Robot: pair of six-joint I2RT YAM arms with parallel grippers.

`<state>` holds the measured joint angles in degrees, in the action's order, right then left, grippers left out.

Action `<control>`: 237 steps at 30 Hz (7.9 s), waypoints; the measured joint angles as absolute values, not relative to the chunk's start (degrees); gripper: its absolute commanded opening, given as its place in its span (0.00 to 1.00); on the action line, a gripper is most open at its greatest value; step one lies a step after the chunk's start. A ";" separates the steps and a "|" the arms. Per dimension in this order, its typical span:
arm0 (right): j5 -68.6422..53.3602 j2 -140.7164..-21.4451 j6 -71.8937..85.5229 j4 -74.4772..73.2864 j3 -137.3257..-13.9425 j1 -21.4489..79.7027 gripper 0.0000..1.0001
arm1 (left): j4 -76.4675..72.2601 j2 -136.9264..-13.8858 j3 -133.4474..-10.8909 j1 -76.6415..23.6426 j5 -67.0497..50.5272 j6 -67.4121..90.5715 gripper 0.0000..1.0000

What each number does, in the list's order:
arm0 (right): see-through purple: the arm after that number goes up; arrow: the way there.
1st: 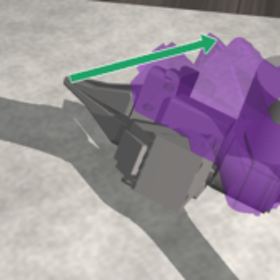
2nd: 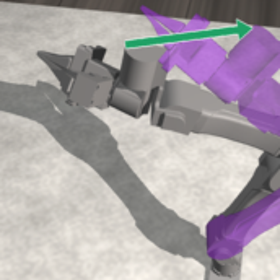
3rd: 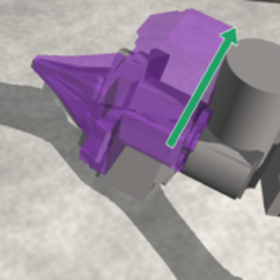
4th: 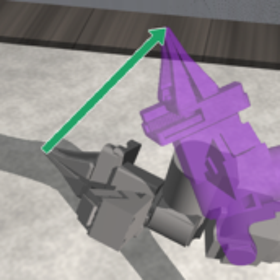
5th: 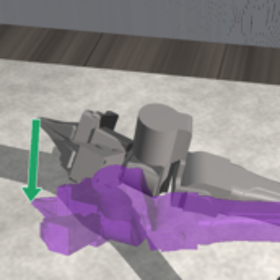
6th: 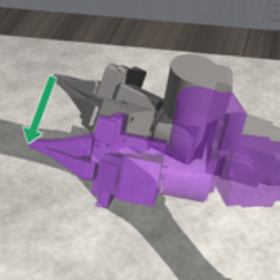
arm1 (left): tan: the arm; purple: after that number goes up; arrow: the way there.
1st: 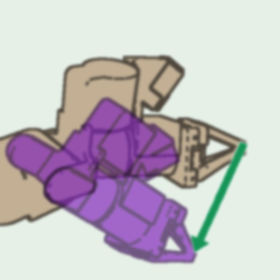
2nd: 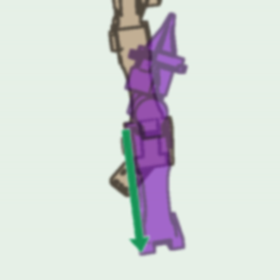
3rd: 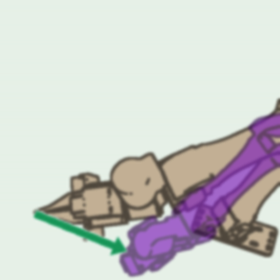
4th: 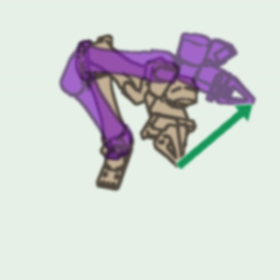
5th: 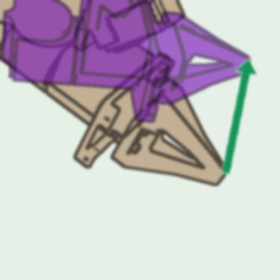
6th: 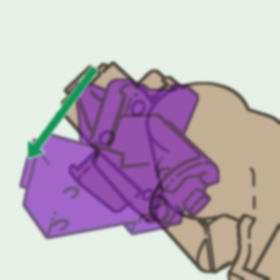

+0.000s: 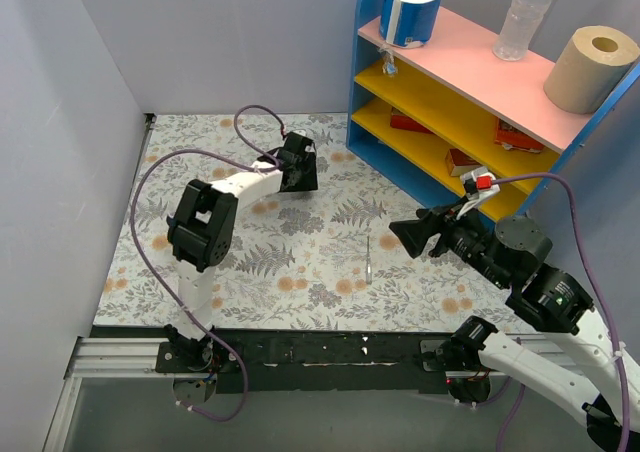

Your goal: Unload the batteries from the remote control

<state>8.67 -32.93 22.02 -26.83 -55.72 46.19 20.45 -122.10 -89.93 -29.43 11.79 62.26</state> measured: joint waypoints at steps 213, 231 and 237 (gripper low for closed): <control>-4.64 -51.46 25.15 10.41 -31.81 46.87 0.71 | -5.06 -49.25 -22.11 -32.05 -21.98 103.04 0.00; 5.93 -62.70 24.10 13.87 -32.56 63.61 0.69 | -7.35 -46.92 -9.43 -32.05 -20.67 109.97 0.00; 10.48 -66.46 25.76 15.07 -32.56 67.07 0.67 | -7.81 -45.06 -8.69 -32.05 -20.56 110.39 0.00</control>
<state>10.48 -66.46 25.76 15.07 -32.56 67.07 -7.81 -45.06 -8.69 -32.05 -20.56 110.39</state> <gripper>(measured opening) 0.684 0.250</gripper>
